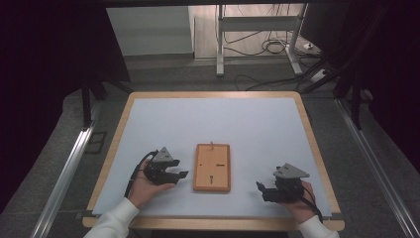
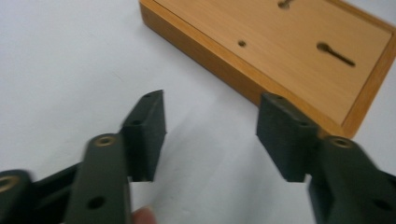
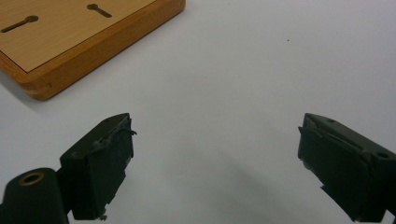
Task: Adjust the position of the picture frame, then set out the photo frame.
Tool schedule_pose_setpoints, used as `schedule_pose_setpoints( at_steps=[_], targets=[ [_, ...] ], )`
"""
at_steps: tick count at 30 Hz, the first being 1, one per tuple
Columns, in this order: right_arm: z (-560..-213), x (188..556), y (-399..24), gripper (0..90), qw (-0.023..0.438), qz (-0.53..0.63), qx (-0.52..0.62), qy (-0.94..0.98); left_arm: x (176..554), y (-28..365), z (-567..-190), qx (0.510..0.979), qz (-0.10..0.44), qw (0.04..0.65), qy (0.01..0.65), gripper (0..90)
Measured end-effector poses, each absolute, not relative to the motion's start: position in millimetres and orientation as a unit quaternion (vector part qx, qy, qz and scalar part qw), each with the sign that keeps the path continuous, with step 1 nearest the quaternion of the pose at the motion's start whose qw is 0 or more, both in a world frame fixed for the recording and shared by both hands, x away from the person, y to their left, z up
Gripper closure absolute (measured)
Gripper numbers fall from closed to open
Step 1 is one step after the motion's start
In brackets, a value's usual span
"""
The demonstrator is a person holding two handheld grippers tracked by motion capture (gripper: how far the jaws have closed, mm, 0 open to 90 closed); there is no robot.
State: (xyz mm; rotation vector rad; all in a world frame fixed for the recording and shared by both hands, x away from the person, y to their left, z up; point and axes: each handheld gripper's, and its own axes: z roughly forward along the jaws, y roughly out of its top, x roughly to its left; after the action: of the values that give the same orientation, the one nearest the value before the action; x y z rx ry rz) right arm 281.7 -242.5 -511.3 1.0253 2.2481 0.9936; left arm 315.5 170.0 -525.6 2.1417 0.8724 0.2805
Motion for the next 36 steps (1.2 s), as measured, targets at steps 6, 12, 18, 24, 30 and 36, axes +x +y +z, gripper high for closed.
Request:
schedule_pose_setpoints(
  at_steps=[6, 12, 18, 24, 30, 36],
  targets=[
    [-510, 283, -232, 10.3, 0.233, 0.368, 0.363, 0.824, 320, 166, -522, 0.847, 0.120, 0.397, 0.334, 35.0],
    [-512, 282, -228, 10.3, 0.226, 0.365, 0.350, 0.833, 327, 162, -516, 0.844, 0.123, 0.404, 0.331, 31.8],
    [-512, 285, -226, 10.4, 0.218, 0.370, 0.350, 0.832, 338, 155, -503, 0.835, 0.131, 0.418, 0.332, 30.1],
    [-513, 285, -224, 10.4, 0.214, 0.367, 0.343, 0.838, 356, 138, -497, 0.832, 0.123, 0.424, 0.336, 29.6],
    [-512, 284, -226, 10.5, 0.206, 0.371, 0.355, 0.833, 370, 126, -490, 0.833, 0.120, 0.431, 0.326, 27.8],
    [-511, 284, -226, 10.4, 0.201, 0.379, 0.356, 0.830, 376, 119, -486, 0.835, 0.122, 0.428, 0.324, 27.3]
  ],
)
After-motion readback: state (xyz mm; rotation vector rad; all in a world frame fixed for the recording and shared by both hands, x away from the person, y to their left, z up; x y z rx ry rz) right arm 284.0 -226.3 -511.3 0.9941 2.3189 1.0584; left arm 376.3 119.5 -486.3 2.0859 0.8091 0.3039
